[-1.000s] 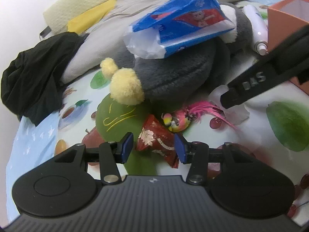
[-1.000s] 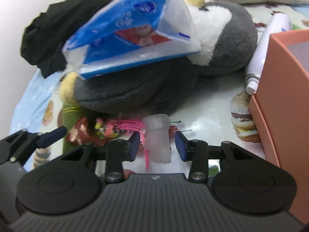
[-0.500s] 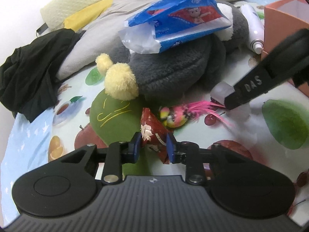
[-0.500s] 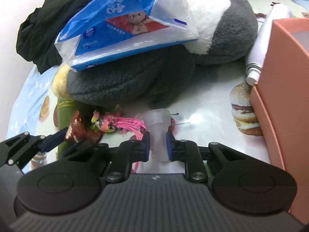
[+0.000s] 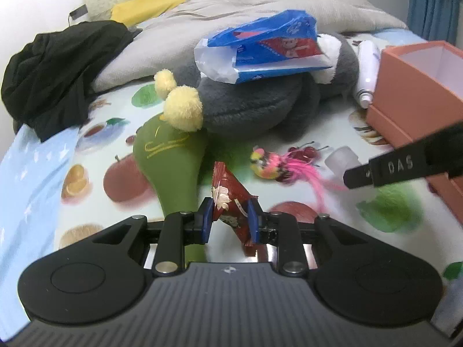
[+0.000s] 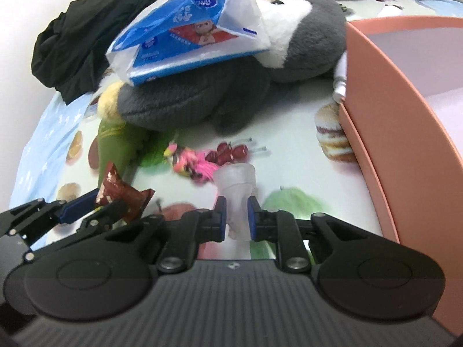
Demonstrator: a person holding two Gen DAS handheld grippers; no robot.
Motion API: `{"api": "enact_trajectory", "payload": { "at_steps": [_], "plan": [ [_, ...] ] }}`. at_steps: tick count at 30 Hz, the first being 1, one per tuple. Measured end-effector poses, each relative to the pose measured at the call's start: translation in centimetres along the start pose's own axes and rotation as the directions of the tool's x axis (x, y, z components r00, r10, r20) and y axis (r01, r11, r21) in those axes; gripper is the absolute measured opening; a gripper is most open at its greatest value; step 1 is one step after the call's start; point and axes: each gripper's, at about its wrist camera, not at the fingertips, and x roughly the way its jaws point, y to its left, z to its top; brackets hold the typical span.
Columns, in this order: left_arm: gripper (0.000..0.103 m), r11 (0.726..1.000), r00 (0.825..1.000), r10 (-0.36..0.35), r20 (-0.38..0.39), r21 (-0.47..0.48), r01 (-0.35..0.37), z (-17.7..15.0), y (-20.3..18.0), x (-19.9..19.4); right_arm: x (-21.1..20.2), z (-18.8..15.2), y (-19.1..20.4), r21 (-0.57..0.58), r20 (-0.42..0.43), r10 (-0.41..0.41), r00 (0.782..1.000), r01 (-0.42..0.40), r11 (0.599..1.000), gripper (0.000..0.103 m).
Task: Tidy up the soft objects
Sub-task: 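Grasp the red-and-white candy packet with the left gripper while the right gripper reaches the clear cup, then lift the candy packet with the left gripper while the right gripper lifts the clear cup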
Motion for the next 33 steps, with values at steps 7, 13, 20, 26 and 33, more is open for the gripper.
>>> {"api": "enact_trajectory", "payload": {
  "at_steps": [7, 13, 20, 26, 33],
  "plan": [
    [0.03, 0.997, 0.998, -0.051, -0.024, -0.066, 0.05, -2.5, -1.0, -2.8, -2.6, -3.8, -0.3, -0.004, -0.015, -0.004, 1.0, 0.004, 1.0, 0.019],
    [0.03, 0.992, 0.996, -0.082, -0.034, -0.094, 0.079, -4.6, -2.1, -5.1, -4.7, -6.7, -0.6, -0.002, -0.024, -0.013, 1.0, 0.013, 1.0, 0.019],
    [0.03, 0.984, 0.993, -0.118, -0.018, -0.135, 0.115, -5.8, -3.0, -7.6, -7.6, -8.9, -0.5, -0.017, -0.002, -0.018, 1.0, 0.018, 1.0, 0.019],
    [0.026, 0.973, 0.99, -0.143, 0.013, -0.179, 0.143, -6.3, -3.3, -9.9, -10.2, -10.0, -0.2, -0.033, 0.033, -0.018, 0.999, 0.019, 0.999, 0.019],
    [0.026, 0.969, 0.988, -0.153, 0.005, -0.193, 0.151, -7.4, -3.6, -10.4, -11.1, -10.8, -0.1, -0.054, 0.042, -0.032, 0.999, 0.034, 0.998, 0.019]
  ]
}}
